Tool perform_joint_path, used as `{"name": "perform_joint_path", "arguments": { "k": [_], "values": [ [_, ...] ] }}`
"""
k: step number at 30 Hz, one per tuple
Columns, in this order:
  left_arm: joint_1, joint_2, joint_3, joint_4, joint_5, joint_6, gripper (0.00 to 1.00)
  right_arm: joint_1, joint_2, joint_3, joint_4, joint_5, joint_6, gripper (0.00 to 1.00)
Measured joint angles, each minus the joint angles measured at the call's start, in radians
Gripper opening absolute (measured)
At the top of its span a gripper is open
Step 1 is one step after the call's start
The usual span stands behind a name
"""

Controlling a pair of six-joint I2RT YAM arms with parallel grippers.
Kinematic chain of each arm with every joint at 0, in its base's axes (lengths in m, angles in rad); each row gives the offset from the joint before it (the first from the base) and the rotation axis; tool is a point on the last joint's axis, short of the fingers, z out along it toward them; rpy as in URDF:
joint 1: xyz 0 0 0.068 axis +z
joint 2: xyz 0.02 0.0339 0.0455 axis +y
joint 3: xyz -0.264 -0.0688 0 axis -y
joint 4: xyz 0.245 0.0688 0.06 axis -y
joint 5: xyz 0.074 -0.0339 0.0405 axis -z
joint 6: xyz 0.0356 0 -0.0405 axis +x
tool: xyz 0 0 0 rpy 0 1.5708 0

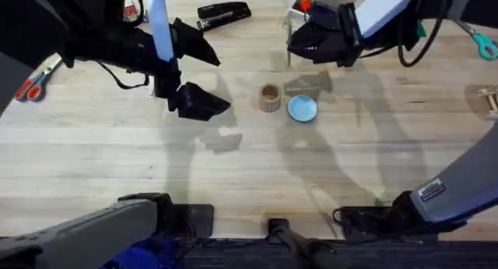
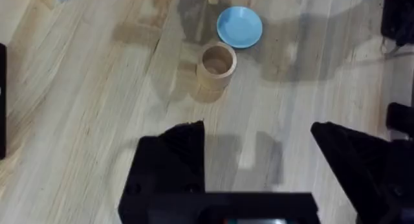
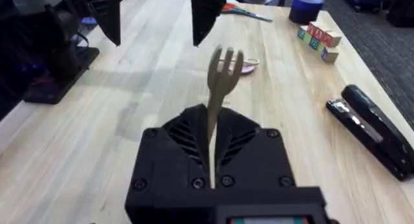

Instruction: Pick up a utensil and set it on the pink plate, then put the other utensil in the container.

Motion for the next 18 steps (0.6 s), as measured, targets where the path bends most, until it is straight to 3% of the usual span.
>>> {"name": "perform_joint_path", "arguments": {
  "k": [9, 18],
  "values": [
    [0.000, 0.000, 0.000, 0.000, 0.000, 0.000, 0.995, 0.053, 0.006, 0.000, 0.049, -0.004, 0.015, 0.035],
    [0.000, 0.000, 0.000, 0.000, 0.000, 0.000, 0.995, 0.055, 0.098, 0.000, 0.052, -0.005, 0.017, 0.035]
  ]
}}
